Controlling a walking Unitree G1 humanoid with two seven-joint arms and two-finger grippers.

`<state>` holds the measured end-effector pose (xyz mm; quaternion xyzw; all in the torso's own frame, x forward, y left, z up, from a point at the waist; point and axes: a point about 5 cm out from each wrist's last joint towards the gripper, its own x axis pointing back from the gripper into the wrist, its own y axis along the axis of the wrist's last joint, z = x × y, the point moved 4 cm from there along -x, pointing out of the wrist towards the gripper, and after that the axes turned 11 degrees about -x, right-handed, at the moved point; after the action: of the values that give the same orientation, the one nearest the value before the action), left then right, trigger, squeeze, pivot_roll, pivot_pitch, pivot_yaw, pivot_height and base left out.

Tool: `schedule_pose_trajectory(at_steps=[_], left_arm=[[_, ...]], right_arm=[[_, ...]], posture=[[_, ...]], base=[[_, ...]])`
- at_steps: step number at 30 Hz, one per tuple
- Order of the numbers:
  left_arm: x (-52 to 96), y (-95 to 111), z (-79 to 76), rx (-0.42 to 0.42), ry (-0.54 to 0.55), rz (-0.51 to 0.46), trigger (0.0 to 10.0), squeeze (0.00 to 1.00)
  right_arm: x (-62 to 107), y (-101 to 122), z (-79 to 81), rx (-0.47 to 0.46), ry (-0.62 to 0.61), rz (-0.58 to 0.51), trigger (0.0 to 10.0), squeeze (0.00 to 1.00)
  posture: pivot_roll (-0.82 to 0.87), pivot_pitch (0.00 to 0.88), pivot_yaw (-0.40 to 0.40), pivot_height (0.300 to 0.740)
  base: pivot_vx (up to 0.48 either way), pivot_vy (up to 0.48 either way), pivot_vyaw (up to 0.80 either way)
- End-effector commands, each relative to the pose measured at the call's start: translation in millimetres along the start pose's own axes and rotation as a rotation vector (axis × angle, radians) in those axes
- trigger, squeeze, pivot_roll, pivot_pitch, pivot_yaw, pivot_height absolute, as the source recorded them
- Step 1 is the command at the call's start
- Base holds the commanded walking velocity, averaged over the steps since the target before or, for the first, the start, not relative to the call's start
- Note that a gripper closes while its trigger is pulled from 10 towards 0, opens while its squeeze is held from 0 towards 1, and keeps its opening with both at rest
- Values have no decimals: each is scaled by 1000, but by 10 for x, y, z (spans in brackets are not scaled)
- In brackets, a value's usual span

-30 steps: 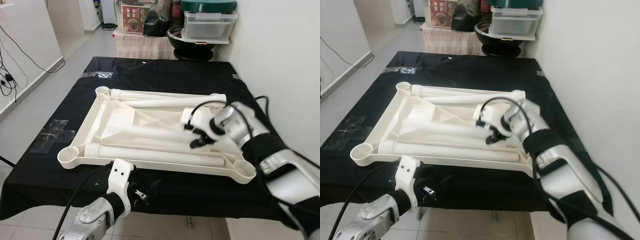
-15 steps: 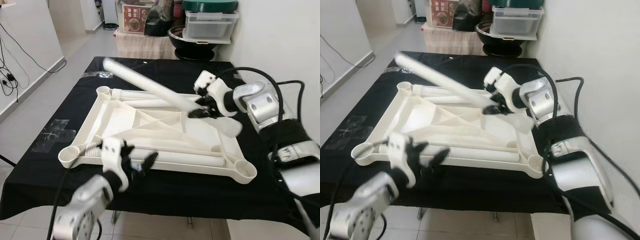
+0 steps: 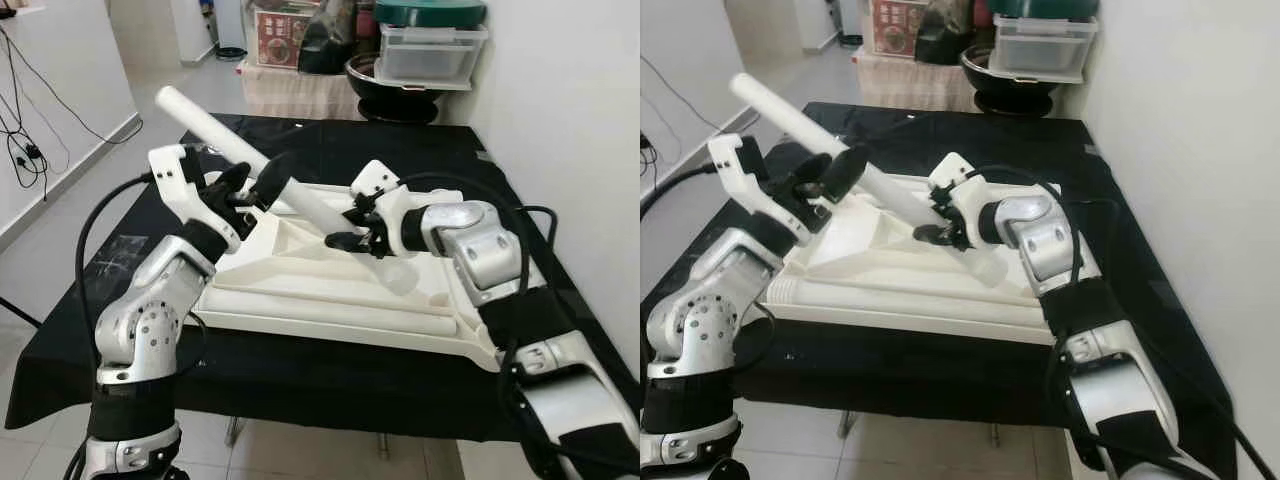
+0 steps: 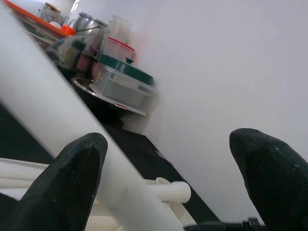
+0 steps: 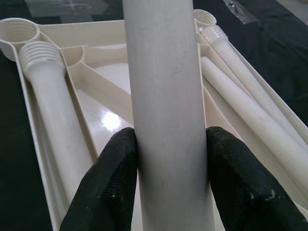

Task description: Building children table

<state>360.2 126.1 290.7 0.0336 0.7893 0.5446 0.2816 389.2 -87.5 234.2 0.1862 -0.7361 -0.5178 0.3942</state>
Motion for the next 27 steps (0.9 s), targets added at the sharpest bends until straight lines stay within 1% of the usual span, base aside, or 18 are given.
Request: schedule_pose_trajectory(at_steps=[1,5,8,9,11,15,17,18,21,22,24,25,27], left_arm=[[-61,-14,-10,13,6,0,10000,0],[-76,-42,-38,24,2,8,10000,0],[-74,-79,-128,57,-29,16,10000,0],[-74,-79,-128,57,-29,16,10000,0],[-67,-111,-197,72,-60,26,10000,0],[-33,-162,-393,110,-142,27,10000,0],[-28,-167,-417,110,-153,27,10000,0],[-28,-167,-417,110,-153,27,10000,0],[-20,-175,-408,96,-145,24,10000,0],[-20,-175,-408,96,-145,24,10000,0],[-21,-156,-339,85,-115,13,10000,0],[-21,-156,-339,85,-115,13,10000,0],[-34,-105,-192,63,-55,-4,10000,0]], right_arm=[[-13,51,115,19,49,-19,10000,0],[-8,43,117,9,40,-18,10000,0],[-24,-15,-7,-67,-44,1,10000,0],[-24,-15,-7,-67,-44,1,10000,0],[-33,-31,-102,-109,-107,-1,10000,0],[-30,-53,-306,-239,-238,-12,10000,0],[-22,-47,-325,-253,-250,-20,10000,0],[-22,-47,-325,-253,-250,-20,10000,0],[18,23,-366,-310,-264,-75,10000,0],[18,23,-366,-310,-264,-75,10000,0],[43,84,-374,-320,-259,-117,10000,0],[43,84,-374,-320,-259,-117,10000,0],[59,148,-314,-296,-217,-152,10000,0]], posture=[[-110,22,-17,740],[-111,23,-12,740],[-107,21,-11,740],[-107,21,-11,740],[-106,22,-10,740],[-100,24,-11,740],[-100,25,-11,740],[-100,25,-11,740],[-100,27,-12,740],[-100,27,-12,740],[-102,30,-12,740],[-102,30,-12,740],[-105,32,-10,740]], base=[[0,0,0],[0,0,0],[0,0,0],[0,0,0],[0,0,0],[0,0,0],[0,0,0],[0,0,0],[0,0,0],[0,0,0],[0,0,0],[0,0,0],[0,0,0]])
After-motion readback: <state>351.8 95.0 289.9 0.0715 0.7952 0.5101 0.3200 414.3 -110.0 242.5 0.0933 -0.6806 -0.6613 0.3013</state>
